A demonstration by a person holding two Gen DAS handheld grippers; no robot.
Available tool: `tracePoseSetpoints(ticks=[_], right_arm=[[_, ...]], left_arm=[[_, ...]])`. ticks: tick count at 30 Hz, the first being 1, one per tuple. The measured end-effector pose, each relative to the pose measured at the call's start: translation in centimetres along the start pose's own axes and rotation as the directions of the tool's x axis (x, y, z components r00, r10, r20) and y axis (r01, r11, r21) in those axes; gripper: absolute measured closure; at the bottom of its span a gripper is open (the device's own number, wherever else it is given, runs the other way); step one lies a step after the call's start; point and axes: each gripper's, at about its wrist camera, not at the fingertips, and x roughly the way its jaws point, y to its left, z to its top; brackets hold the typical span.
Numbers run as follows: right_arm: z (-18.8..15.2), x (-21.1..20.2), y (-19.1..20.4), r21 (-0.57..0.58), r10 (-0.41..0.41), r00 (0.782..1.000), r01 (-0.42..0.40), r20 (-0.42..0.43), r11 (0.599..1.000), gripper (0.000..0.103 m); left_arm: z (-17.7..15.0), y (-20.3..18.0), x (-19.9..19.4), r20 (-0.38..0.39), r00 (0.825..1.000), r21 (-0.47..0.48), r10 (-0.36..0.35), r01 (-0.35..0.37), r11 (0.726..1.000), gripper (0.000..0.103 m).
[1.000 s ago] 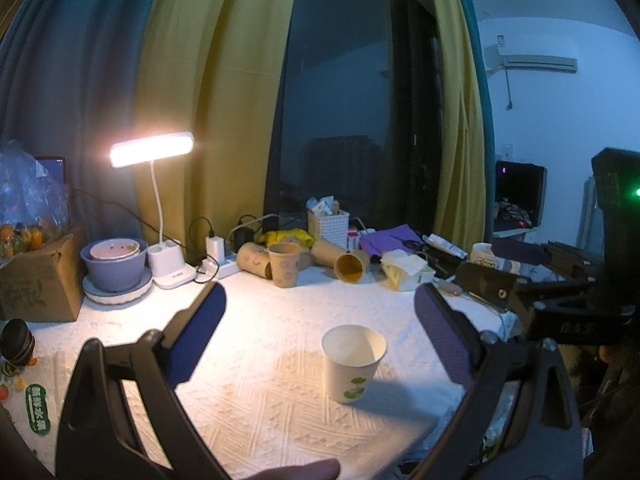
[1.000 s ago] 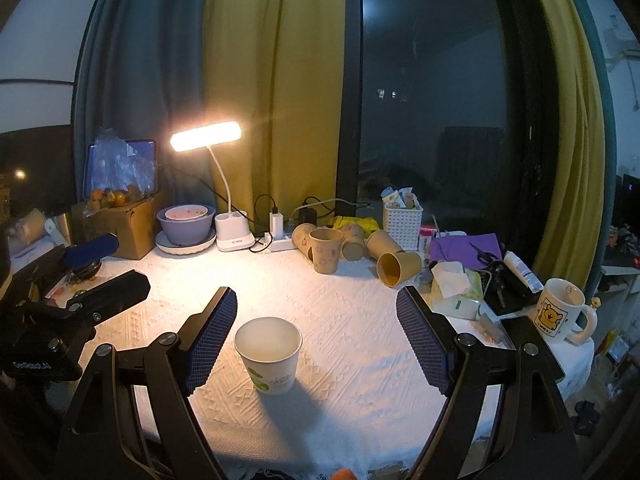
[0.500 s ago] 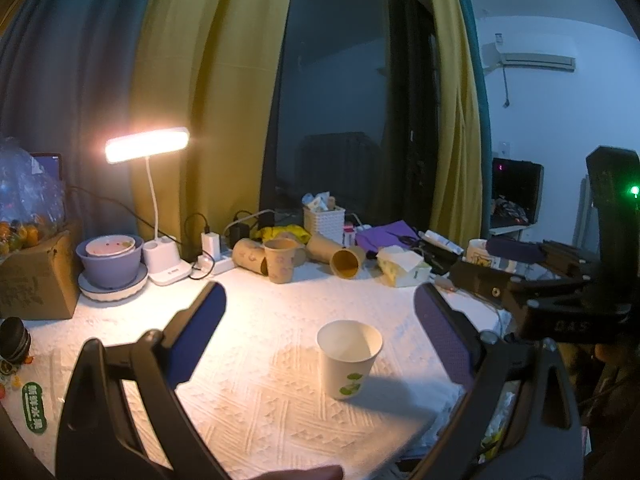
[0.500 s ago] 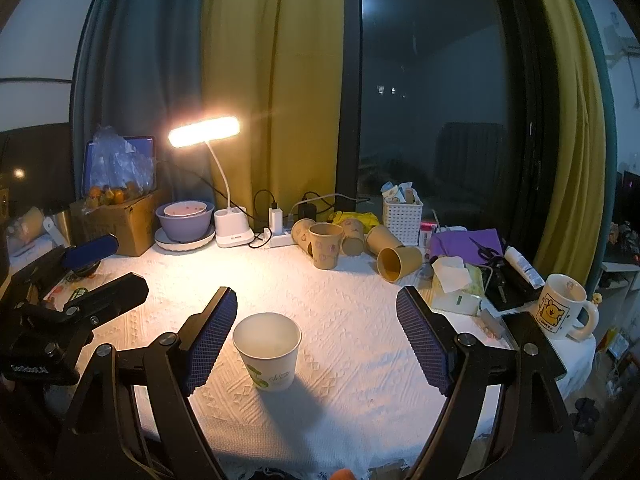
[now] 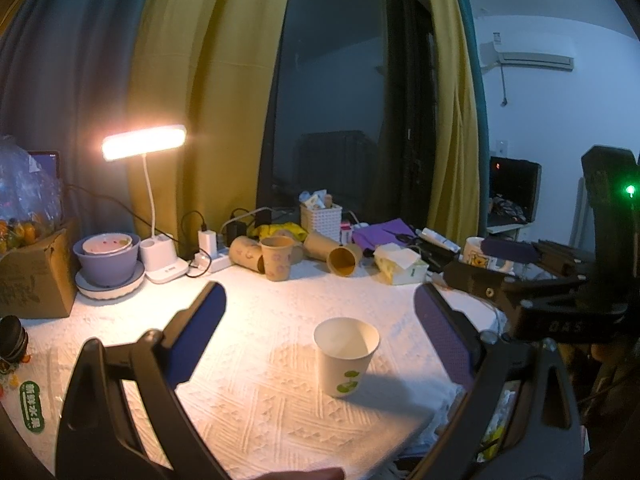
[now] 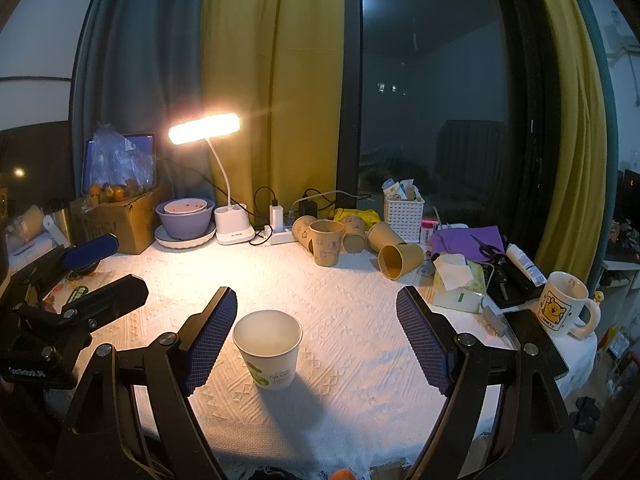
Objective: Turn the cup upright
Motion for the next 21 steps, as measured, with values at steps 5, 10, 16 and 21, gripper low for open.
tracePoseSetpoints(ticks=[5,10,16,21], right_arm=[[-0.07,0.03,0.08,-0.001,0.000,1.000,0.000,-0.003,1.000,0.019],[-0.29,0.05,0.25,-0.001,0.000,1.000,0.000,-0.006,1.000,0.019],[-0.26,0.07,0.21,-0.002,0.001,1.000,-0.001,-0.004,1.000,0.019],[-0.21,0.12,0.18,-0.001,0.001,1.000,-0.001,-0.006,1.000,0.019]], left_arm=[[-0.06,-0.08,0.03,-0.002,1.000,-0.001,0.002,-0.002,1.000,0.007],[-0.21,-0.17,0.01,-0.004,1.000,-0.005,0.001,-0.001,1.000,0.007],[-0.33,-0.31,-0.05,-0.006,1.000,-0.004,-0.003,0.003,1.000,0.007],[-0.33,-0.36,-0.06,-0.007,1.000,-0.005,-0.002,0.002,1.000,0.007]])
